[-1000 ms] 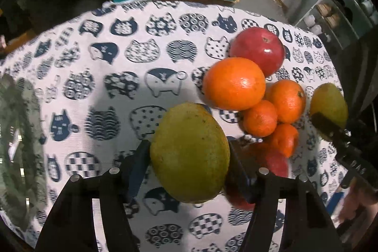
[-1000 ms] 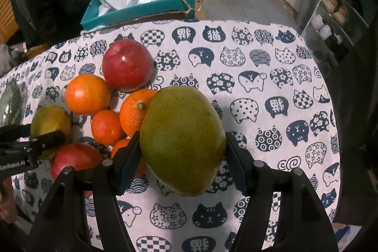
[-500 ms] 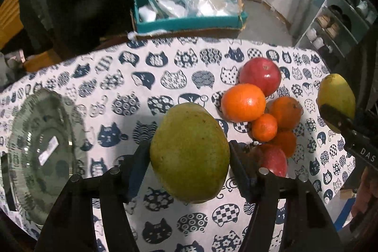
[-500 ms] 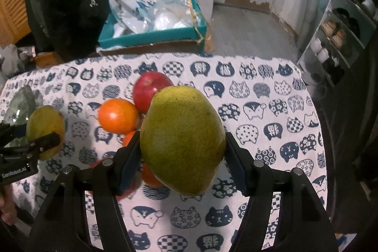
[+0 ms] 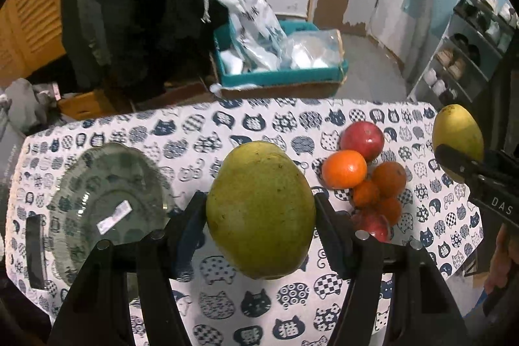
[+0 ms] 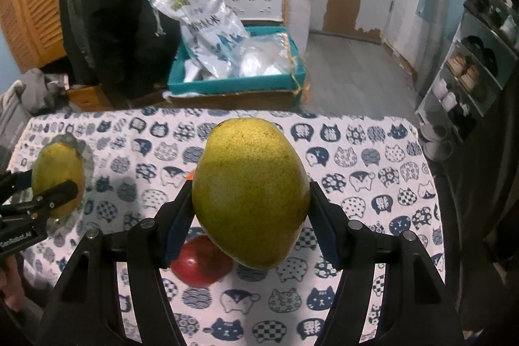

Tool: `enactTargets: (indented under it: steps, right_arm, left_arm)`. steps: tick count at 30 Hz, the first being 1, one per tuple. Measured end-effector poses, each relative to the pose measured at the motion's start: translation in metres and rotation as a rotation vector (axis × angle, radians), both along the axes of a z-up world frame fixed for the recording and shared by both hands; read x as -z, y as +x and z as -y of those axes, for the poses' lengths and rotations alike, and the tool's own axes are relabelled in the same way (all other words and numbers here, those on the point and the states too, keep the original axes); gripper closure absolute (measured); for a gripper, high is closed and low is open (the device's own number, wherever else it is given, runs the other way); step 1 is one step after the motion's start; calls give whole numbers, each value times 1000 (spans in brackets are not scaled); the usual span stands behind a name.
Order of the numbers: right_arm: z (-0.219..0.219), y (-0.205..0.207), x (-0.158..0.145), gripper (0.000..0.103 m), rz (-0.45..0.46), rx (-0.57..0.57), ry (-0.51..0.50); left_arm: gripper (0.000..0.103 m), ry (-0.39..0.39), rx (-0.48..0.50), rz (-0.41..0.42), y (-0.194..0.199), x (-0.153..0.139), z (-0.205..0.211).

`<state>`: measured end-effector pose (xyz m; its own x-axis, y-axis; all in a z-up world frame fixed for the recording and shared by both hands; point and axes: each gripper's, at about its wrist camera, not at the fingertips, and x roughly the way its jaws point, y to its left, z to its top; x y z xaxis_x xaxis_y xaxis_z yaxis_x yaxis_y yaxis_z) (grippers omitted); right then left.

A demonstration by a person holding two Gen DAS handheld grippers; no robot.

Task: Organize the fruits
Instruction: 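Carry the green mango with the right tool while the left carries the pear to the bowl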

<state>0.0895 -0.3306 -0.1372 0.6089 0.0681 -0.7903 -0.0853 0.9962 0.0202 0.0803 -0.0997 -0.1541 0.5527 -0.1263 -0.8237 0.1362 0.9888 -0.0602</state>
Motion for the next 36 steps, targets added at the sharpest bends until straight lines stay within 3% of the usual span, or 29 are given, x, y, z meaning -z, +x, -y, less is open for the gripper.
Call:
enactTargets:
  steps: [20,36]
  right_arm:
    - [-92,-3,-43,36,71,-164,40]
    - [-189,11,-45,36,53,-311,67]
  left_arm:
    - [36,21,-113,122,-26,-47,-77]
    - [36,10,-258,111,-37,-42,-159]
